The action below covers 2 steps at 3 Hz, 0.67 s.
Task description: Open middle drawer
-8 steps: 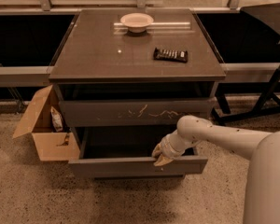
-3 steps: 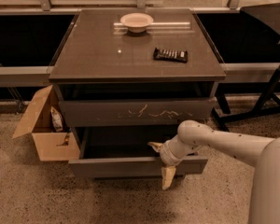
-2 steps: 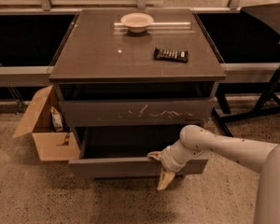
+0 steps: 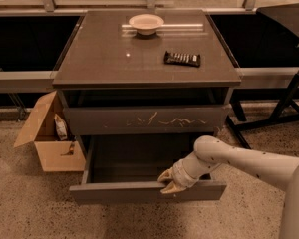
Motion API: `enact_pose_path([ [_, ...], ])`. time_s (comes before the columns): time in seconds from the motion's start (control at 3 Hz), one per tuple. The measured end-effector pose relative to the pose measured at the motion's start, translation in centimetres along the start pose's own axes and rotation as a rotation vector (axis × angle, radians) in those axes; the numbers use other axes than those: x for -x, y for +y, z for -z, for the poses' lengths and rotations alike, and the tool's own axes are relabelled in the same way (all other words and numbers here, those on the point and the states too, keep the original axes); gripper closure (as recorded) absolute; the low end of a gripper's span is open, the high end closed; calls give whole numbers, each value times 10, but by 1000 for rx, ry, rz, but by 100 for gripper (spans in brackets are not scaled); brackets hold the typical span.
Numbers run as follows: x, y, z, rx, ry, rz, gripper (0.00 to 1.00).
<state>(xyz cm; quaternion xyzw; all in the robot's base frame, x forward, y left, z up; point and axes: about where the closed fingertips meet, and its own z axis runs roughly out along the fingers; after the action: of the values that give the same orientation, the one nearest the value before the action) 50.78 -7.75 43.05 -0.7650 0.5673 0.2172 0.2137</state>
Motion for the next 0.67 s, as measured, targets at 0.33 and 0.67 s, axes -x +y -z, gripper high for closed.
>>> enact_pose_path([
  [0.33, 25, 21, 0, 36, -61, 21, 100],
  [0.67, 34, 29, -8, 68, -93, 12, 0],
])
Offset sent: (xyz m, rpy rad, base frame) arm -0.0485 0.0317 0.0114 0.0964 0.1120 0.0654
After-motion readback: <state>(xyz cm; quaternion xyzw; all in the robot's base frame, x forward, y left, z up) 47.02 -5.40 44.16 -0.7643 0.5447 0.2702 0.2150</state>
